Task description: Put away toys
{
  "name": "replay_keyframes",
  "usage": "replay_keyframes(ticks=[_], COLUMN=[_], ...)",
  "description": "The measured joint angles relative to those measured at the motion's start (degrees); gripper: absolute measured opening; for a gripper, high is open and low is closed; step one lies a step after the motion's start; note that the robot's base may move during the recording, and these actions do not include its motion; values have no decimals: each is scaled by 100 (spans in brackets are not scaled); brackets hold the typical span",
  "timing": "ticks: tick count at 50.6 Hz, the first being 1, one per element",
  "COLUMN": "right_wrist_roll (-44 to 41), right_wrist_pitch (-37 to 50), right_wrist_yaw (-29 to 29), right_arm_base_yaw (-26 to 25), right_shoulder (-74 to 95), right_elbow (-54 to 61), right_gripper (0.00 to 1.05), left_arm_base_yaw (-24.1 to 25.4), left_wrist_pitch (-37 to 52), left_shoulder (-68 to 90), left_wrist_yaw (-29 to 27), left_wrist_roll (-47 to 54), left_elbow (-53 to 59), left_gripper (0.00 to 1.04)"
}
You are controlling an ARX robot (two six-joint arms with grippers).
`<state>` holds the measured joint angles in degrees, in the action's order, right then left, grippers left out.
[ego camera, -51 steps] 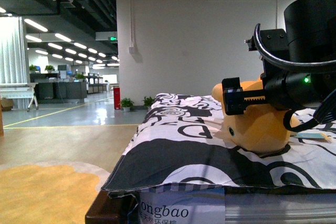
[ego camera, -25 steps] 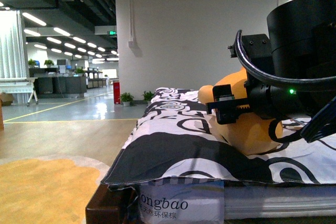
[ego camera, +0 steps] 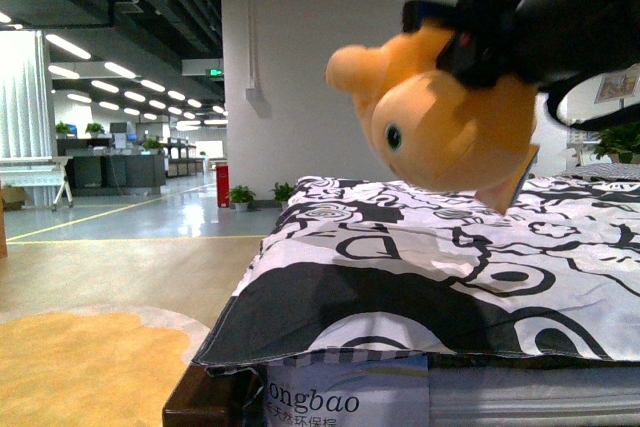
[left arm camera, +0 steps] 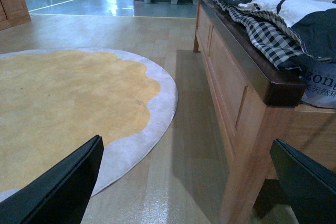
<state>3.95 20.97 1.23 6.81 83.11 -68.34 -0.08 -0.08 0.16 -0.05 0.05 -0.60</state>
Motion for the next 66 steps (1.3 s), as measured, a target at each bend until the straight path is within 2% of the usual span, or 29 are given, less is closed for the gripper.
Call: replay_keyframes(ticks=[8,13,17,45,58,62,66], right_wrist_roll=[140,306,455,857,874,809,643], right_wrist_pitch=[13,-94,-238,-446,-944,-1003,-848], right_wrist_yaw=[-640,-1335,-1672,-1917,-1882,-1578,-1091], right_arm_base_yaw=[-225,-535,-846,-2142,-2074,-1786,-1211], right_shoulder=[-1224,-2444,-3276,-5493,-6832,-7119,-7313], right_elbow=[817,1821,2527,4747,5796,6074,6369], right_gripper=[17,17,17,17,17,17,17], left_arm_base_yaw=[0,0,0,0,0,0,0], left_wrist_pitch=[0,0,0,0,0,0,0], left_shoulder=[0,0,0,0,0,0,0], left_wrist_yaw=[2,2,2,2,2,2,2], left_wrist_roll=[0,0,0,0,0,0,0], left_elbow=[0,0,0,0,0,0,0], left_gripper=[99,99,99,99,99,99,99])
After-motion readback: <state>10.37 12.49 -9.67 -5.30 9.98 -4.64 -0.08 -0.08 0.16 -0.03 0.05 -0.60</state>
